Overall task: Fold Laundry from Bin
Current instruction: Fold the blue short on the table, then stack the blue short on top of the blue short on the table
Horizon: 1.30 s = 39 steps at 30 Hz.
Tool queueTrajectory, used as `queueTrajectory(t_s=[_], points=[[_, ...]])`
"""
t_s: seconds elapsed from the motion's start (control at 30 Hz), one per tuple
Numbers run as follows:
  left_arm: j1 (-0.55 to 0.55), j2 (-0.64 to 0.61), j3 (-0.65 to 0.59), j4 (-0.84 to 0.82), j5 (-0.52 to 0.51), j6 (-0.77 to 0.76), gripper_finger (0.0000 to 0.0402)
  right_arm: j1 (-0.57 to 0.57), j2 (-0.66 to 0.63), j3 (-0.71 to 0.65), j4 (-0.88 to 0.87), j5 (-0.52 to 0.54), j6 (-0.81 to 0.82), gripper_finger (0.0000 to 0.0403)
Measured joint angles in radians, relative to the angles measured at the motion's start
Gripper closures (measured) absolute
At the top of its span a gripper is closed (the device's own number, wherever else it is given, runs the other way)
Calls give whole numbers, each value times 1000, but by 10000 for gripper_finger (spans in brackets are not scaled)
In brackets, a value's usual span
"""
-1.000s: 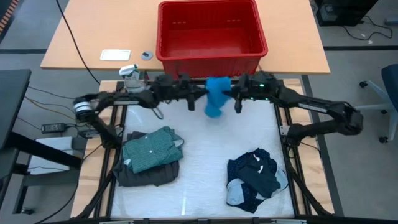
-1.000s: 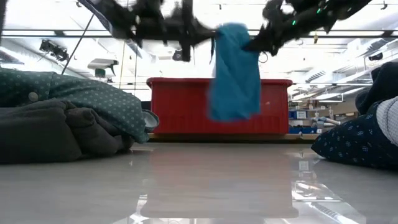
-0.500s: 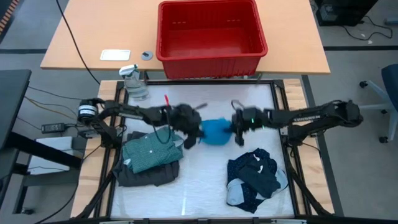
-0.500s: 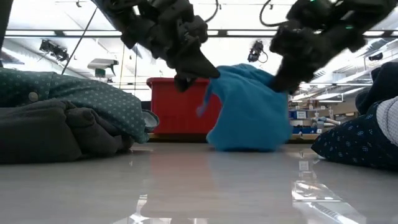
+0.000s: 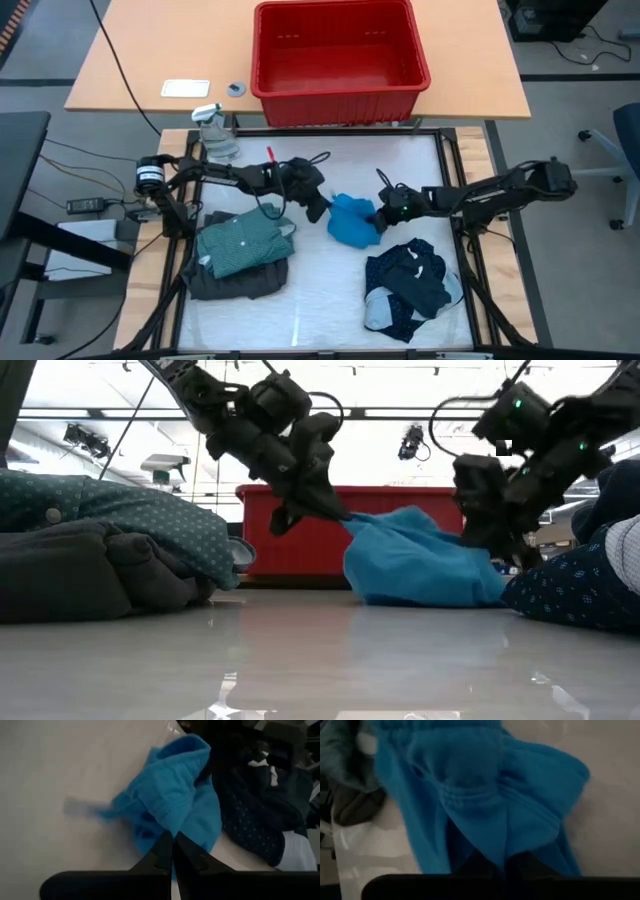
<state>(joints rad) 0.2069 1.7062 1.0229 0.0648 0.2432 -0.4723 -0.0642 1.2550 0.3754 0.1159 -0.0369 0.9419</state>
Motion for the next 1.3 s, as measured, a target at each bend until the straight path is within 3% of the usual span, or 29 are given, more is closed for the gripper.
queueTrajectory(t_s=[0.1,0.2,0.3,0.47,0.57,0.7,0.87,1.13,1.3], points=[[20,10,0,14,28,-58,390,-9,44,-20,68,-17,72,386],[34,11,0,13,43,-94,383,-20,69,-22,122,-22,150,358],[44,8,0,32,47,-104,362,-24,70,-24,123,2,253,324],[67,5,13,33,125,-119,326,-23,50,-21,133,15,329,309],[75,5,13,12,195,-121,313,-22,11,-20,141,18,335,301],[78,-9,13,-1,275,-119,309,-22,-60,-20,103,81,207,290],[84,-119,14,-39,258,-45,308,-22,-150,-20,-48,125,95,291],[53,-250,9,-324,109,54,308,42,-218,74,-365,169,74,291],[16,-171,-66,-152,118,-100,288,64,-204,87,-380,175,277,288]])
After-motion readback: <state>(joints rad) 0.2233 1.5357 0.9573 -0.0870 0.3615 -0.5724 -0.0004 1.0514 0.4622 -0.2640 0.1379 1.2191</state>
